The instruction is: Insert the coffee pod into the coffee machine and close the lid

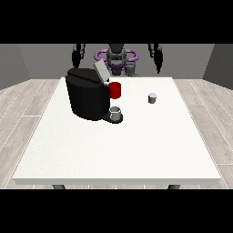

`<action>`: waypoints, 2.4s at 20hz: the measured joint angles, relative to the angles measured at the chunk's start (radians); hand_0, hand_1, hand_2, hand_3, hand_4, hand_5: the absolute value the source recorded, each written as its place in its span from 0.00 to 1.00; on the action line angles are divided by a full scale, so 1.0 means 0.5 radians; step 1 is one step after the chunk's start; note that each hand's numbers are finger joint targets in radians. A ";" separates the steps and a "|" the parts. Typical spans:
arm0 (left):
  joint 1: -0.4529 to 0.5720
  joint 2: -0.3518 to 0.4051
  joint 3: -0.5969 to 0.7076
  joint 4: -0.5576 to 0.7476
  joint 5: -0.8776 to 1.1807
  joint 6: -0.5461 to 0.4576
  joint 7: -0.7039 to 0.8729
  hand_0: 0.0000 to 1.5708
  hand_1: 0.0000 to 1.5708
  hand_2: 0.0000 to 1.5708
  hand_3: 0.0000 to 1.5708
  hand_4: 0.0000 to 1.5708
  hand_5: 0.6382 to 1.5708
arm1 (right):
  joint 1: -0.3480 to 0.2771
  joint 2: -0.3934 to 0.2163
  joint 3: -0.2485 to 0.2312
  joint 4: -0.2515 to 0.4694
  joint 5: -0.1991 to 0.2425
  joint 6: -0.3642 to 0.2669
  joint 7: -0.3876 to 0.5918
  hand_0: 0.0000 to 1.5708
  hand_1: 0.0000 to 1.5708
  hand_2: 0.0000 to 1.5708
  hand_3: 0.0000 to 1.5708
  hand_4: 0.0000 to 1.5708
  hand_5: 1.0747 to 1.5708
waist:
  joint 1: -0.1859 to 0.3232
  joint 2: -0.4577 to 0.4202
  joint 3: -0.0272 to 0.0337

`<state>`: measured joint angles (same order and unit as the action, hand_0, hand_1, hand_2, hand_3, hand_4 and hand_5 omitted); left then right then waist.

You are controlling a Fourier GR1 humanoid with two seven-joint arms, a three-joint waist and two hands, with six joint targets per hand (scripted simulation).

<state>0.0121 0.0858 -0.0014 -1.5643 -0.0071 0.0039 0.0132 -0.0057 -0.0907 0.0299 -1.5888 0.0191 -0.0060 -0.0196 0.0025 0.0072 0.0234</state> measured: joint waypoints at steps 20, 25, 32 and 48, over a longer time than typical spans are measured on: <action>-0.488 0.524 0.325 0.642 -0.052 -0.353 -0.253 0.00 0.00 0.00 0.00 0.00 1.00 | -0.046 0.149 -0.041 -0.064 -0.043 -0.182 -0.145 0.00 0.00 0.00 0.00 0.11 1.00 | -0.266 0.166 -0.047; -0.673 0.603 0.386 0.934 -0.099 -0.366 -0.266 0.00 0.00 0.00 0.00 0.00 1.00 | -0.102 0.152 -0.034 -0.065 -0.062 -0.173 -0.158 0.00 0.00 0.00 0.00 0.15 1.00 | -0.307 0.261 -0.047; -0.847 0.614 0.337 1.226 -0.261 -0.311 -0.286 0.00 0.00 0.00 0.00 0.00 1.00 | -0.212 0.140 -0.064 -0.012 -0.073 -0.189 -0.100 0.00 0.00 0.00 0.00 0.21 1.00 | -0.305 0.326 -0.047; -1.036 0.638 0.182 1.644 -0.655 -0.170 -0.394 0.37 0.37 0.46 0.30 0.00 1.00 | -0.358 0.116 -0.116 0.257 0.006 -0.272 -0.051 0.00 0.00 0.00 0.00 0.26 1.00 | -0.264 0.373 -0.047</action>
<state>-0.5057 0.4049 0.0896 -0.7424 -0.3348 -0.0810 -0.1836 -0.1847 -0.0326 -0.0282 -1.4605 0.0221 -0.1423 -0.0453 -0.1296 0.1939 -0.0002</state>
